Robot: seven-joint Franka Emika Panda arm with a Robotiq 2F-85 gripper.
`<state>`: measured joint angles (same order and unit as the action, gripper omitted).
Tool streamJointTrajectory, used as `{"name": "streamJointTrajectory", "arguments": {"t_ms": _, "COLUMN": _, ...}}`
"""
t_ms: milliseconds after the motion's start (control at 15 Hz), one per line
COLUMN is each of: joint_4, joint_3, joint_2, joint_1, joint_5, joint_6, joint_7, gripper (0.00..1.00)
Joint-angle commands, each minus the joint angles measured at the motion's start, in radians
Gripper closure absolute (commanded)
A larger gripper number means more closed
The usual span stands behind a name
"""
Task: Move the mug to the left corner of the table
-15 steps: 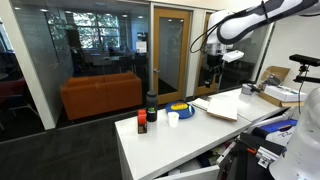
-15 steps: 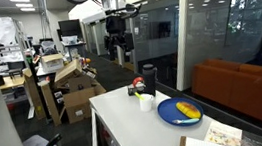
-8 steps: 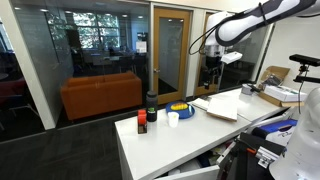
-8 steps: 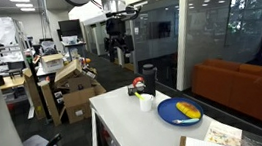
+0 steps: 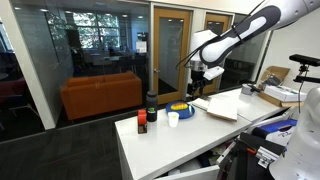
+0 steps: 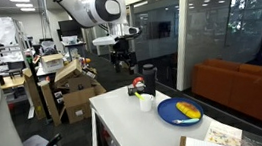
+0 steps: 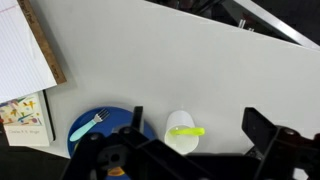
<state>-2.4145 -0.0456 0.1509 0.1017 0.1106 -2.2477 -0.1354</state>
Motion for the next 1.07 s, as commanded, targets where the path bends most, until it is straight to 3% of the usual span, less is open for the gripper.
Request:
{"name": "streamJointTrajectory", "arguments": {"t_ms": 0, "joint_4": 0.052, "joint_3": -0.002, "joint_2": -0.113, "joint_1": -0.001, "joint_5": 0.032, "joint_6": -0.074, "joint_7": -0.04, "gripper": 0.0}}
{"name": "streamJointTrajectory", "arguments": {"t_ms": 267, "joint_4": 0.12, "joint_3": -0.025, "joint_2": -0.242, "joint_1": -0.003, "joint_5": 0.043, "joint_6": -0.13, "joint_7": -0.064, "gripper": 0.0}}
{"name": "streamJointTrajectory", "arguments": {"t_ms": 1000, "joint_4": 0.349, "joint_3": -0.068, "joint_2": -0.486, "joint_1": -0.015, "joint_5": 0.017, "joint_6": -0.136, "joint_7": -0.06, "gripper": 0.0}}
